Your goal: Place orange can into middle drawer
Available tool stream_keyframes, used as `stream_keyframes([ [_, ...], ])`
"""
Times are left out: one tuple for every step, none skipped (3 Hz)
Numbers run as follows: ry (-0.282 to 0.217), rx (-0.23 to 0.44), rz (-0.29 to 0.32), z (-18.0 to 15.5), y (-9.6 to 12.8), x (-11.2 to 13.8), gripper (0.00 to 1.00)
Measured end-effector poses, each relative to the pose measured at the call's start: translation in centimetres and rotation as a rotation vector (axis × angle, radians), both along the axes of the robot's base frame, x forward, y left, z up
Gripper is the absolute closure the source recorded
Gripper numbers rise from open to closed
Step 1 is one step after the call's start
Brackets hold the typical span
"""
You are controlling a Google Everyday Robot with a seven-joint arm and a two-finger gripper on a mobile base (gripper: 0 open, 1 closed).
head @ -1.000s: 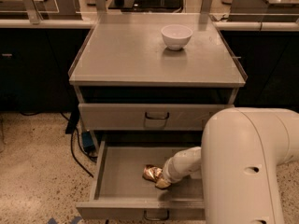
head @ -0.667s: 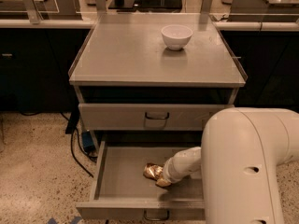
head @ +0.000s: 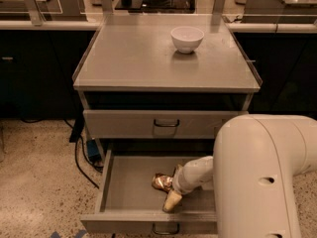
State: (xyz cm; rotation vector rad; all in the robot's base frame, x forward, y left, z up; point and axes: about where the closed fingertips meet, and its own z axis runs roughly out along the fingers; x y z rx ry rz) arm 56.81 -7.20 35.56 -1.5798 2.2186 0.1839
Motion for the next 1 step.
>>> stream_keyframes([
  [0.0,0.0,0.0,0.0,0.0,0.0,0.0],
])
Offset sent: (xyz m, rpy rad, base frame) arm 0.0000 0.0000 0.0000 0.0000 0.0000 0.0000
